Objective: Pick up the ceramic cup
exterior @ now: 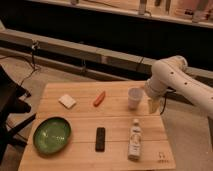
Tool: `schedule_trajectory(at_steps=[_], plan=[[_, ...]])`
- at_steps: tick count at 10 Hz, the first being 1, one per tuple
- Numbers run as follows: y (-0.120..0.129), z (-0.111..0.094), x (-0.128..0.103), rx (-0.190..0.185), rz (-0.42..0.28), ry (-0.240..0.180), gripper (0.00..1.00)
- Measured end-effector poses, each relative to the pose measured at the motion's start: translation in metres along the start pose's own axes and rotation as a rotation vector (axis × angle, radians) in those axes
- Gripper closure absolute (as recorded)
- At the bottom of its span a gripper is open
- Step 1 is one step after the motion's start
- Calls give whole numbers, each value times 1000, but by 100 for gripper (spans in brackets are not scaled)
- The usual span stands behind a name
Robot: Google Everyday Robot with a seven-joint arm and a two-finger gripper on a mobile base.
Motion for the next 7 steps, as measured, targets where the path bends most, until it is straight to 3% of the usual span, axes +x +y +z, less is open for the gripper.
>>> schedule_trajectory(at_steps=[7], plan=[[-10,9,-2,1,-36,-14,20]])
